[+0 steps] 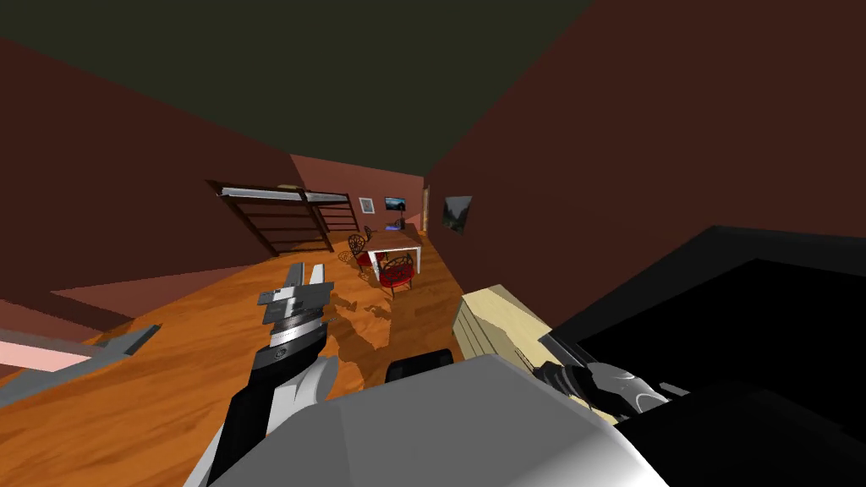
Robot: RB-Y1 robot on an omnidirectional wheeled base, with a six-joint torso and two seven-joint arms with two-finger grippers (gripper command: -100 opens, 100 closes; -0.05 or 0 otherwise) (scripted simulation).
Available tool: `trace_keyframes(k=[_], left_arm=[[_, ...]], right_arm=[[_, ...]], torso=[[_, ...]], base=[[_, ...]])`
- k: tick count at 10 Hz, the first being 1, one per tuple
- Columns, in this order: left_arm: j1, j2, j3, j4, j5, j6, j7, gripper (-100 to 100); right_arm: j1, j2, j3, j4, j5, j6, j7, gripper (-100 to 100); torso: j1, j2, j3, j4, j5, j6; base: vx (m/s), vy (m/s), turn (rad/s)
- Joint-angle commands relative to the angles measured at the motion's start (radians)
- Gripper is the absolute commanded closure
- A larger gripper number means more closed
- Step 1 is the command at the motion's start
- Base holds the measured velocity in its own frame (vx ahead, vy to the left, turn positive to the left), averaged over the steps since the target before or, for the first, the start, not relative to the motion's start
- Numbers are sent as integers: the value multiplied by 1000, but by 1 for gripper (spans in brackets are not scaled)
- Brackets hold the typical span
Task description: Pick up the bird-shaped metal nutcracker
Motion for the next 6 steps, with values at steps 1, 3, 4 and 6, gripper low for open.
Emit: trace_keyframes(k=[1,3,4,6], left_arm=[[0,0,0,0,0,0,0,0],[0,0,0,0,0,0,0,0],[-1,0,0,0,0,0,0,0],[0,0,0,0,0,0,0,0]], right_arm=[[-50,-11,32,6,21,-8,3,100],[-67,-11,32,3,21,-8,3,100],[-67,-11,32,6,21,-8,3,100],[-127,-45,88,-5,67,-15,-8,100]], torso=[[0,0,0,0,0,0],[0,4,2,1,0,-1],[-2,7,4,2,-1,-2],[-2,5,3,1,0,1]], base=[[112,39,-406],[23,20,-183],[-13,-7,31],[90,16,-367]])
